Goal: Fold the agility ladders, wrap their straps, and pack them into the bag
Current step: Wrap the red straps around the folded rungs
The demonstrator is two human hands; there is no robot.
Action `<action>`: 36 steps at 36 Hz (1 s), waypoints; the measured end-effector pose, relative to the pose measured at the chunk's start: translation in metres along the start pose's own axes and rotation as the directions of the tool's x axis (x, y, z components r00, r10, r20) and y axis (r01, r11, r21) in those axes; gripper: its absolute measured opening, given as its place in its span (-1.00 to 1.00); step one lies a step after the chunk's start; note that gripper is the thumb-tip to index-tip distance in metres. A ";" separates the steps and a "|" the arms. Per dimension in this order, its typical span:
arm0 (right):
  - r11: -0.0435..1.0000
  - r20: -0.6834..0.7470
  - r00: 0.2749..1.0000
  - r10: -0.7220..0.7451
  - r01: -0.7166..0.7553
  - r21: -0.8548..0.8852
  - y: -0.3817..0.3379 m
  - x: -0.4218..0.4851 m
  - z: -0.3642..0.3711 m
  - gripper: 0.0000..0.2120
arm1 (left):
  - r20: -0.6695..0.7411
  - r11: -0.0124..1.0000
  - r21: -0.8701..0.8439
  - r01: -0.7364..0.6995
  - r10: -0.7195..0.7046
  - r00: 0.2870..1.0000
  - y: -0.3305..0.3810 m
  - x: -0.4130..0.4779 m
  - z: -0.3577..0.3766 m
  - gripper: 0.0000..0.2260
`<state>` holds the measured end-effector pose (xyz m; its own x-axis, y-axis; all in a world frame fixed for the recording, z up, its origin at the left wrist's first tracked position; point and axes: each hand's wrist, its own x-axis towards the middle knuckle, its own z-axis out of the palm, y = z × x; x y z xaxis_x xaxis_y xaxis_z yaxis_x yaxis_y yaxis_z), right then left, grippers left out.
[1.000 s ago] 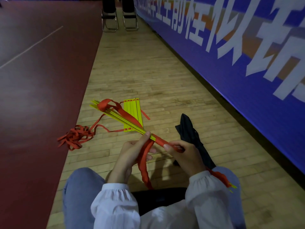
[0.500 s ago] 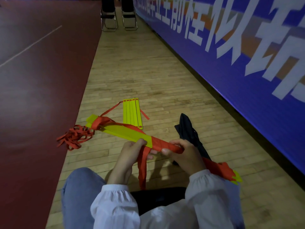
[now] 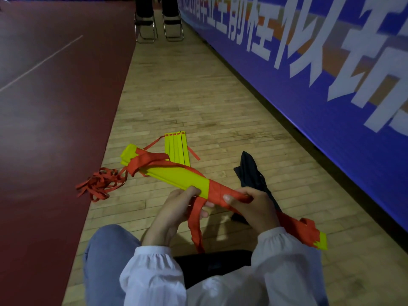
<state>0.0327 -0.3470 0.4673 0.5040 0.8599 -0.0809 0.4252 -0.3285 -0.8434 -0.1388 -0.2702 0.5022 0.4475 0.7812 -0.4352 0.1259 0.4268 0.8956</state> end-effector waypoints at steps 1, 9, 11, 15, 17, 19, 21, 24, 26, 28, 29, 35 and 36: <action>1.000 -0.019 1.000 -0.004 0.004 0.001 0.000 0.000 -0.001 -0.86 | 0.010 1.000 -0.001 0.015 -0.015 1.000 0.000 0.000 0.000 -0.79; 0.997 -0.147 0.988 -0.045 0.035 -0.075 -0.002 -0.002 0.001 -0.80 | 0.044 0.995 0.014 0.104 -0.104 0.994 0.000 0.002 -0.002 -0.70; 0.993 -0.165 0.984 -0.071 0.054 -0.104 -0.002 -0.002 0.003 -0.76 | 0.014 0.993 0.024 0.117 -0.118 0.993 -0.001 0.003 -0.001 -0.64; 0.980 -0.144 0.982 -0.122 0.095 -0.177 -0.004 -0.004 0.005 -0.73 | -0.034 0.987 0.057 0.150 -0.149 0.988 -0.004 0.005 -0.001 -0.48; 0.975 -0.139 0.981 -0.139 0.111 -0.195 -0.005 -0.003 0.006 -0.73 | -0.057 0.984 0.052 0.168 -0.165 0.985 -0.006 0.006 -0.002 -0.41; 0.970 -0.143 0.977 -0.159 0.127 -0.209 -0.006 -0.003 0.008 -0.72 | -0.069 0.983 0.040 0.179 -0.176 0.982 -0.006 0.007 -0.002 -0.38; 0.966 -0.146 0.974 -0.175 0.141 -0.215 -0.006 -0.003 0.009 -0.67 | -0.078 0.982 0.034 0.188 -0.185 0.980 -0.005 0.007 -0.001 -0.40; 0.964 -0.153 0.969 -0.194 0.159 -0.215 -0.005 -0.003 0.010 -0.61 | -0.079 0.980 0.014 0.198 -0.197 0.977 -0.004 0.008 -0.001 -0.46; 0.959 -0.163 0.964 -0.210 0.171 -0.227 -0.004 -0.003 0.011 -0.60 | -0.092 0.983 0.001 0.186 -0.185 0.978 -0.005 0.009 0.000 -0.49; 0.954 -0.169 0.961 -0.221 0.177 -0.241 -0.004 -0.002 0.011 -0.61 | -0.111 0.986 -0.015 0.163 -0.164 0.980 -0.006 0.009 0.000 -0.51; 0.954 -0.168 0.961 -0.222 0.178 -0.242 -0.004 -0.002 0.011 -0.61 | -0.118 0.988 -0.026 0.150 -0.152 0.981 -0.006 0.009 0.000 -0.53; 0.953 -0.050 0.976 -0.211 0.194 -0.233 -0.006 -0.001 0.009 -0.75 | -0.149 0.999 -0.002 0.040 -0.040 0.988 -0.003 0.004 -0.001 -0.56; 0.953 -0.007 0.980 -0.197 0.189 -0.235 -0.006 -0.001 0.008 -0.77 | -0.152 1.000 0.007 0.024 -0.022 0.988 -0.002 0.003 0.000 -0.58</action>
<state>0.0236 -0.3423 0.4683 0.4159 0.9049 0.0902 0.6772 -0.2420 -0.6949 -0.1381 -0.2688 0.4991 0.3052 0.8317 -0.4639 0.1430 0.4416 0.8857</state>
